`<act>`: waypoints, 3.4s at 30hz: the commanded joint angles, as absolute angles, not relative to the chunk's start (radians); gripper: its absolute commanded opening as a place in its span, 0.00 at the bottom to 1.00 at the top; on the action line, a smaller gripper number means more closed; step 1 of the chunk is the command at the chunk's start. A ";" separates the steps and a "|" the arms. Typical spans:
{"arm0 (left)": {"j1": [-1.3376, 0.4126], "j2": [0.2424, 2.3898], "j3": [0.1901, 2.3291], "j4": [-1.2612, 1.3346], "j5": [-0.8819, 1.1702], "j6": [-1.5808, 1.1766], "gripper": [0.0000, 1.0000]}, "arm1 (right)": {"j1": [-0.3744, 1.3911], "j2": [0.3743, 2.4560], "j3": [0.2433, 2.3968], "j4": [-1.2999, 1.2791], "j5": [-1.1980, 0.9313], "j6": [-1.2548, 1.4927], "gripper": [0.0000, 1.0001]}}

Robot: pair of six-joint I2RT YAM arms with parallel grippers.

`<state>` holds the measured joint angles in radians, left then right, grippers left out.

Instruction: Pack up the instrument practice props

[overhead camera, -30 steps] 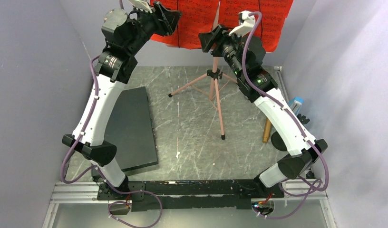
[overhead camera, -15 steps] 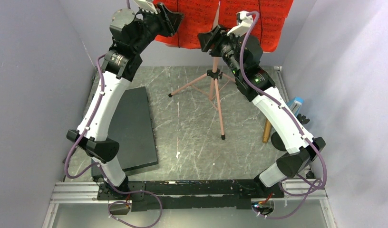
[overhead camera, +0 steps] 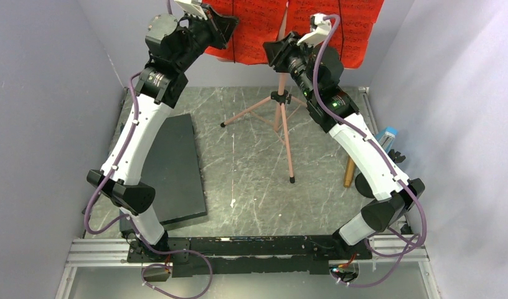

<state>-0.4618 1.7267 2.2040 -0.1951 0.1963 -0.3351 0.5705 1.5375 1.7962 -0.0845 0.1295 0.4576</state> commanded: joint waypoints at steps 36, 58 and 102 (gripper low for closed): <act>-0.471 1.605 2.107 -0.086 0.173 -0.301 0.03 | 0.572 1.186 1.548 0.012 0.040 0.389 0.00; -0.471 1.531 2.040 -0.130 0.157 -0.248 0.40 | 0.572 0.844 1.311 -0.282 -0.277 0.405 0.00; -0.472 0.912 1.211 -0.575 -0.069 -0.220 0.81 | 0.586 0.952 0.561 -0.193 -0.640 0.632 0.00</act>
<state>-0.4664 0.9119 1.2510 -0.5812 -0.0689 -0.1841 0.5755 0.9001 0.5896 -0.2665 -0.6376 0.6044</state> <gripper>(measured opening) 0.813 0.010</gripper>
